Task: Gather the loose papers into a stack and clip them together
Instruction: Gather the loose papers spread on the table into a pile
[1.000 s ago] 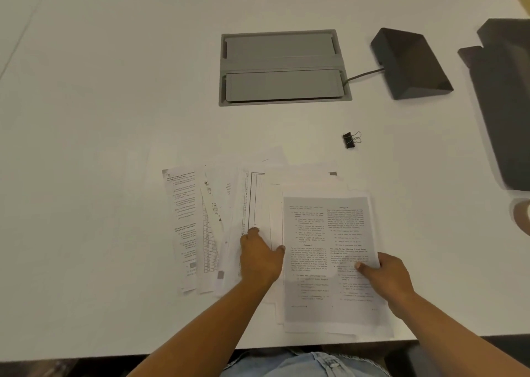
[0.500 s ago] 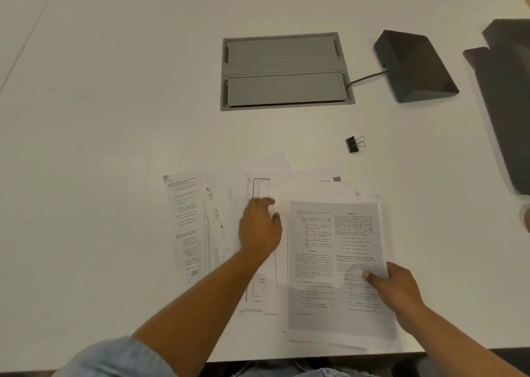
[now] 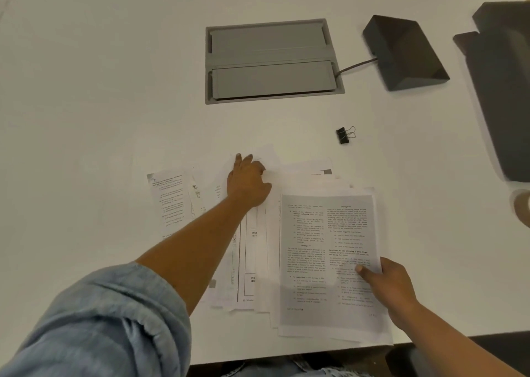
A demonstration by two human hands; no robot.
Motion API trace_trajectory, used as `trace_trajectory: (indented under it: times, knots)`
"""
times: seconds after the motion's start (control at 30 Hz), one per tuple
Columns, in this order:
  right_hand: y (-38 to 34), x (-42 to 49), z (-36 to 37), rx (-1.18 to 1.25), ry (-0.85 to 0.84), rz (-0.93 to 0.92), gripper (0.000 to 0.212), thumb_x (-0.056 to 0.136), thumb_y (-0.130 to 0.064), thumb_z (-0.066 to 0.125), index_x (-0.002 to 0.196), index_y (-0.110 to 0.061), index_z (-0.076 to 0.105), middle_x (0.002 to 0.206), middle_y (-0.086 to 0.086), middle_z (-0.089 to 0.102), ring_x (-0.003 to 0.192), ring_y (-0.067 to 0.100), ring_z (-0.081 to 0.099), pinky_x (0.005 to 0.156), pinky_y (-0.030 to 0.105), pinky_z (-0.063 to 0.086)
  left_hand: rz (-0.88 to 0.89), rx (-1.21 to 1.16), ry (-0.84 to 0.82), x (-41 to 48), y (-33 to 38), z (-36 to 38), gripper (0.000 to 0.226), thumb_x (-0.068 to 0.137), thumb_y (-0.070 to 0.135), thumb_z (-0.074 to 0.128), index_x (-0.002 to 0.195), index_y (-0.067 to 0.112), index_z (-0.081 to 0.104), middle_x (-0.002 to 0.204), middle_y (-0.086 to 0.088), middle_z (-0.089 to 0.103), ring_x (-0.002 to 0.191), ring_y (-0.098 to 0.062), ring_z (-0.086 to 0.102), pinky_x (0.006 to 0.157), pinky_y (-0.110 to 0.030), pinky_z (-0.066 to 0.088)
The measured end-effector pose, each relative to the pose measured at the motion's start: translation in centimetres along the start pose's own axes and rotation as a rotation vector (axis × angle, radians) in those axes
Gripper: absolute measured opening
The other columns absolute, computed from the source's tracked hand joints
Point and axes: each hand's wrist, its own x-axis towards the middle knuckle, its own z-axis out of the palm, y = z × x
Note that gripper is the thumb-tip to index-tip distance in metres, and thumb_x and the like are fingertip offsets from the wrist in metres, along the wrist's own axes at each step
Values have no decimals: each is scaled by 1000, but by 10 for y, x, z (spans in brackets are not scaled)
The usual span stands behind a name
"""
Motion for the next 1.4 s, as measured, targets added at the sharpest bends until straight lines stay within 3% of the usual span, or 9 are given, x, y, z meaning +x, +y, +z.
trace_trajectory:
  times: [0.1,0.23,0.33,0.4,0.57,0.73,0.93,1.23,1.4]
  knots:
    - [-2,-2,0,27,1,4,20,90,-23,69,108,-14,66,104,7,71,79,18,66,57,25,49,-73,-476,-23,-15,6,-5,22,86,23,73,104,15,63,122,-8,63,119,-27,59,99,-40,50]
    - [-9,-4,-5,211,-15,45,24,89,-19,70,112,-13,65,101,2,70,84,17,65,63,28,51,-217,-879,-176,-66,6,-1,38,90,27,70,123,12,60,121,-6,69,102,-21,69,85,-38,59]
    - [-11,-7,-10,296,-90,69,27,87,-22,72,113,-17,68,107,1,75,97,25,69,86,47,56,-240,-879,-299,-111,-5,20,32,91,27,67,122,18,65,119,-1,73,101,-19,72,88,-45,60]
    - [-11,-11,-9,318,-162,57,31,85,-20,73,116,-15,70,110,4,76,100,26,72,93,48,55,-263,-927,-340,-138,-6,33,31,92,26,67,122,23,64,118,2,73,104,-18,72,89,-45,59]
    - [-22,-21,-6,301,-220,-52,34,83,-21,74,116,-17,68,110,0,77,96,18,75,83,35,60,-266,-991,-315,-167,-4,36,31,95,26,63,126,26,62,116,6,74,104,-18,72,90,-47,58]
    - [-49,-28,-10,344,-342,-127,43,88,-28,68,130,-23,59,120,-2,73,109,18,70,99,45,52,-206,-1067,-329,-164,-8,2,29,94,23,63,123,22,64,115,1,75,102,-23,74,90,-53,57]
    - [-81,-40,-10,365,-465,-169,37,94,-22,60,130,-17,61,122,6,72,111,28,69,96,51,53,-186,-1122,-305,-159,-19,-23,38,95,23,63,131,29,57,122,1,72,110,-27,70,93,-56,55]
    - [-90,-54,27,343,-304,-191,26,87,-15,69,113,-12,70,102,6,79,91,26,76,77,40,61,-405,-1127,-232,-180,-27,-11,27,97,23,60,123,31,63,109,6,77,98,-21,74,87,-50,59]
    - [-90,-60,36,261,-372,-252,37,79,-22,74,116,-16,70,108,2,78,96,23,75,85,43,59,-367,-1096,-187,-185,-33,-15,28,95,24,64,121,33,64,110,9,76,100,-19,73,88,-48,59]
